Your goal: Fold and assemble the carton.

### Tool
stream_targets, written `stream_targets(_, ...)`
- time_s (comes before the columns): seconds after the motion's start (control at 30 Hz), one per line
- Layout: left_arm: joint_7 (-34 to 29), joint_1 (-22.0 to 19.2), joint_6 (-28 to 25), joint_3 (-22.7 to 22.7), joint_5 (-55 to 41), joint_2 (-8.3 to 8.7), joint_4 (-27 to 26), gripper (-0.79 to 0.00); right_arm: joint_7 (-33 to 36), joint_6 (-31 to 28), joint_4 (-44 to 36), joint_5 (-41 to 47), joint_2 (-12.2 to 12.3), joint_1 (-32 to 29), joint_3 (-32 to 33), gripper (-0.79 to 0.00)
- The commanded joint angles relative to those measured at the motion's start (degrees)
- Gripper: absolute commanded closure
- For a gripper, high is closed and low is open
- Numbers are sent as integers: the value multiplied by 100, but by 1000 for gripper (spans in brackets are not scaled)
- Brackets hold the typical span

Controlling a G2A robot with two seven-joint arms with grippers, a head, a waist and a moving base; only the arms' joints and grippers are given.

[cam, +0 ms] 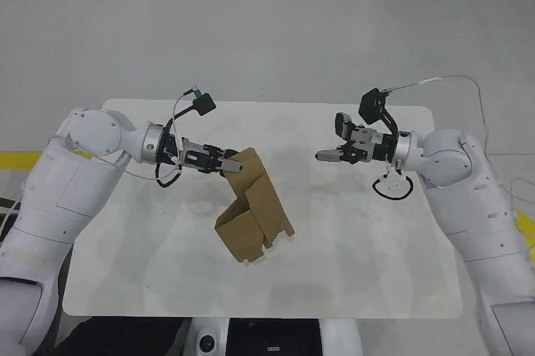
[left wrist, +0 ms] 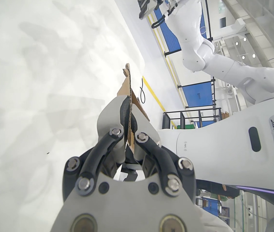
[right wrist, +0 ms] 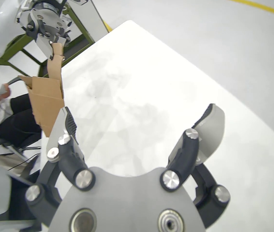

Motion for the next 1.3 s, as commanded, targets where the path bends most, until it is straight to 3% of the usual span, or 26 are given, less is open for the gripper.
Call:
stream_targets(0.0,23,-118,-22,191,2,-39,50,0,582,147,115,743,-8,149,-246,-785)
stream_targets(0.33,428,-739,-428,1079,-189,-239,603,0,1222,786,-45,2745,185,572,-1651,-785)
stream_targets(0.77,605,-1089,-606,1692,-990,-298,868,0,894,458,93,3432,338,1111,-3073,-785)
stream_targets(0.8,606,-1092,-607,1726,-1043,-298,871,0,843,407,115,3463,340,1158,-3173,-693)
stream_targets(0.83,611,-1099,-612,1756,-1074,-296,877,0,798,362,142,3495,342,1204,-3272,-462)
stream_targets(0.87,612,-1104,-612,1792,-1085,-295,885,0,751,315,168,3523,345,1252,-3366,-348)
stream_targets(0.9,615,-1110,-615,1826,-1101,-294,891,0,712,276,192,3552,347,1297,-3462,-286)
stream_targets(1.27,681,-1232,-682,2113,-1174,-290,969,0,391,-45,372,4001,389,1728,-4432,0)
